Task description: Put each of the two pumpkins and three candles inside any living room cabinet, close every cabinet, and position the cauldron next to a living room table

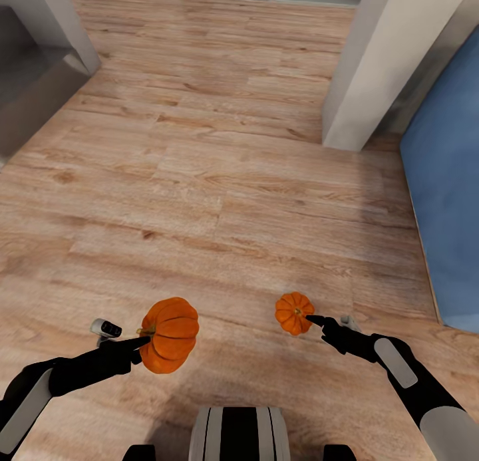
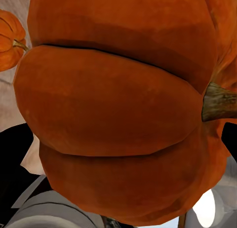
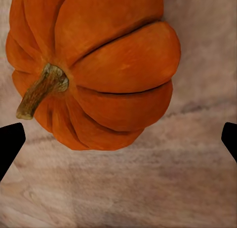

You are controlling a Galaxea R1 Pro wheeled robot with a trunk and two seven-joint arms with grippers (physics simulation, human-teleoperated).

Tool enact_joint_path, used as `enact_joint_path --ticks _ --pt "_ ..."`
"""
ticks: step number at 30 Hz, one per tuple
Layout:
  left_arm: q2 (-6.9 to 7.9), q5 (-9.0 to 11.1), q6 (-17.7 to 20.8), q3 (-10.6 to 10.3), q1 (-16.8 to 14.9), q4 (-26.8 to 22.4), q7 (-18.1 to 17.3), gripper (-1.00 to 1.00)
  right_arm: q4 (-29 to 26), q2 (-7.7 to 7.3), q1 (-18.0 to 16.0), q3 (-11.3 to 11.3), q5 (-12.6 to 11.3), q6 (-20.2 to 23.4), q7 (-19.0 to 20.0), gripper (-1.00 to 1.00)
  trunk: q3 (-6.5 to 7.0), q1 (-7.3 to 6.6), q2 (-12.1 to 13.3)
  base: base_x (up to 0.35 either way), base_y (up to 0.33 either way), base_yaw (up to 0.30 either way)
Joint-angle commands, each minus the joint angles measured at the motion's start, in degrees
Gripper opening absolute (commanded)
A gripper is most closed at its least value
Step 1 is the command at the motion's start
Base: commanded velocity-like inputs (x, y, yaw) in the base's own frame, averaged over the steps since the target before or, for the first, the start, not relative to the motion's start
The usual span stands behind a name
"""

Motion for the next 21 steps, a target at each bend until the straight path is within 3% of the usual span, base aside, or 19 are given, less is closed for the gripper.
enact_joint_path --ticks 1,14,21 --pt "0.02 0.3 0.5 -0.1 0.0 0.0 -0.1 -1.0 0.0 -0.05 0.0 0.1 0.1 0.1 0.2 1.0 -0.03 -0.01 0.0 0.052 0.0 0.0" --pt "0.41 0.3 0.4 -0.2 0.1 0.1 -0.4 -1.0 0.2 -0.04 -0.2 0.0 -0.1 0.3 -0.2 1.0 -0.03 -0.01 0.0 0.101 0.017 0.0" --pt "-0.62 0.4 0.3 -0.2 0.1 0.1 -0.3 -1.0 0.2 0.29 -0.3 0.4 0.1 -0.2 -0.2 1.0 -0.03 -0.01 0.0 0.086 0.001 0.0"
